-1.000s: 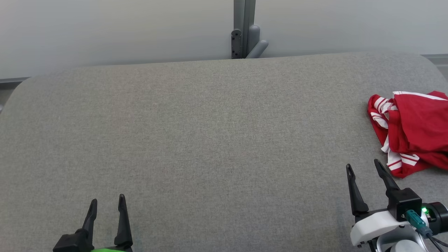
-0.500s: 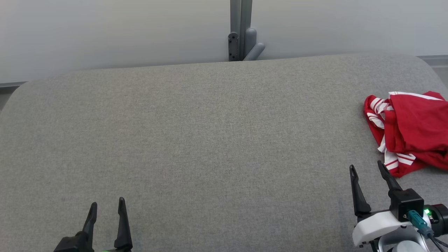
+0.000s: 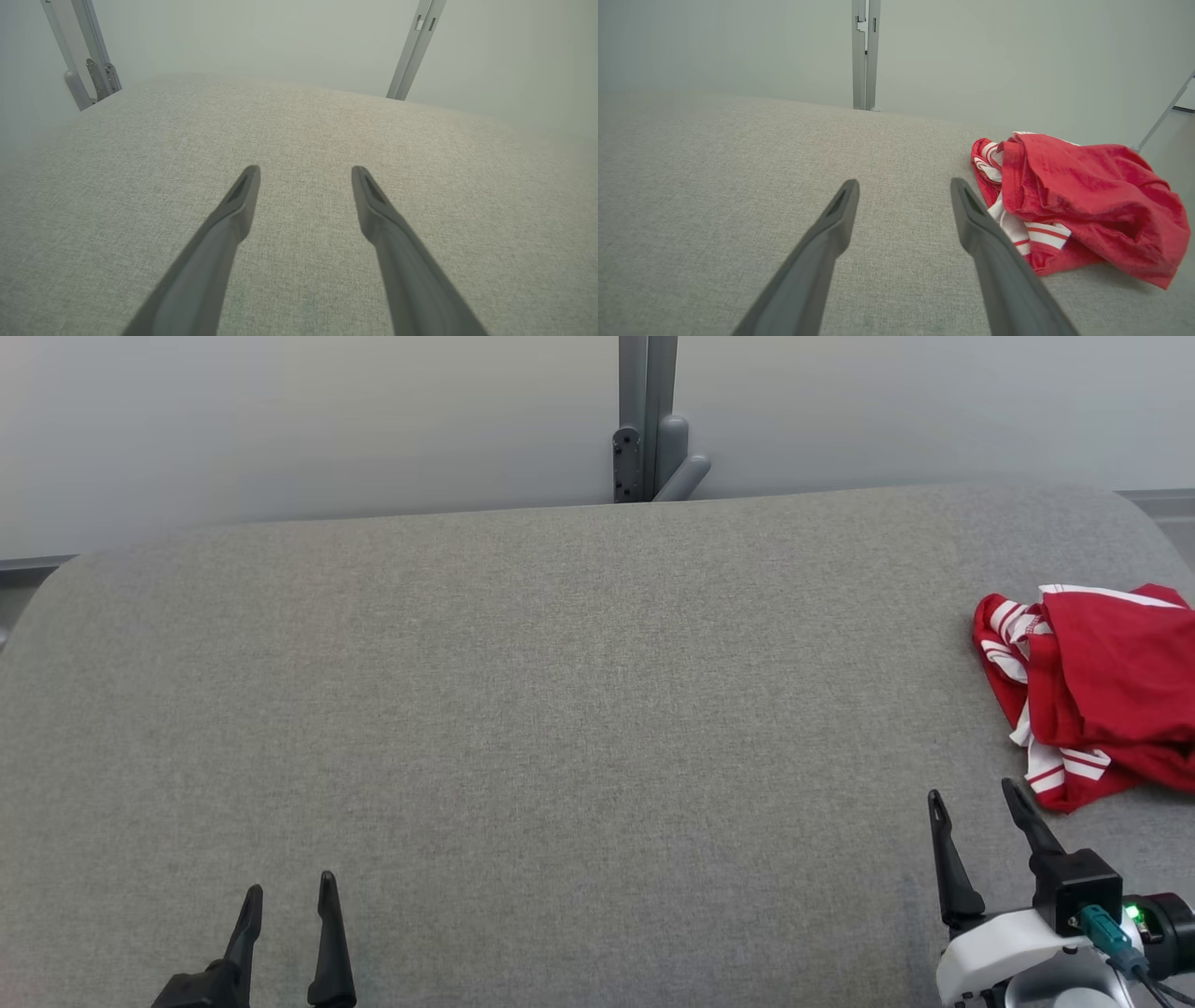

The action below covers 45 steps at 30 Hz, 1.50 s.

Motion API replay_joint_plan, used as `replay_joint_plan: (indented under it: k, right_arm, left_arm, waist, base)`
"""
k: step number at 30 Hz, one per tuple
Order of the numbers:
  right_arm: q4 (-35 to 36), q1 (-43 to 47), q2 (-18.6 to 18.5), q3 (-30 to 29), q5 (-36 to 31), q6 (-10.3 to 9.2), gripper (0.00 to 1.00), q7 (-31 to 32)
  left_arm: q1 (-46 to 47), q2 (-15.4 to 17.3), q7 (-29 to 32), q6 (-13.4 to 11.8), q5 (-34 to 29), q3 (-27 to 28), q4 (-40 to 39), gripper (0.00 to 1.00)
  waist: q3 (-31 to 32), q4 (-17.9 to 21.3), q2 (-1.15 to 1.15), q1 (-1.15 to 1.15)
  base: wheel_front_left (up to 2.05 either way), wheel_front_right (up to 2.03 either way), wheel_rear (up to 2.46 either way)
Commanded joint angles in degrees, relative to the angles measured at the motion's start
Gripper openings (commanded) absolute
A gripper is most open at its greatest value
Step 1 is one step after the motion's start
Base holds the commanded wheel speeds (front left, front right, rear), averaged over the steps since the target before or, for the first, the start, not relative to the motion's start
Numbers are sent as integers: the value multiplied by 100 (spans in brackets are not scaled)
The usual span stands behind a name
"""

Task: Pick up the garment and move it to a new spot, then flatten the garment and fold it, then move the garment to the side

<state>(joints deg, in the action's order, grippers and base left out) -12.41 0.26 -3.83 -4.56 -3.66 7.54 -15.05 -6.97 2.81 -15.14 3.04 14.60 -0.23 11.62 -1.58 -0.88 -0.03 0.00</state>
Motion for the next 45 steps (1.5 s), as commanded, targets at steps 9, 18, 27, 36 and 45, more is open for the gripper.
replay_joint_plan:
  k: [9, 18, 27, 36, 45]
  right_arm:
    - [24, -7, 8, -7, -22, -1, 100, -2]
    - [-310, 55, 95, -28, 101, 1, 0, 75]
    - [-297, -44, 93, -86, 1281, 0, 0, 373]
    - [-227, -85, 92, -75, 2344, -1, 0, 573]
    - [-196, -139, 90, -91, 3196, -1, 0, 758]
  left_arm:
    - [-14, 5, 0, 37, -20, 50, -22, 100]
    - [16, -26, 38, 31, 98, 26, 288, 0]
    - [181, -21, 301, 84, 1052, 105, 276, 0]
    - [315, -16, 523, 131, 1904, 161, 247, 0]
    - [428, -12, 708, 168, 2593, 212, 230, 0]
  waist:
    - [7, -2, 0, 0]
    - [11, -1, 0, 0]
    - [21, 5, 0, 0]
    - [30, 12, 1, 0]
    - [39, 17, 1, 0]
  base:
    - [0, 0, 0]
    - [0, 0, 0]
    - [0, 0, 0]
    - [0, 0, 0]
    - [0, 0, 0]
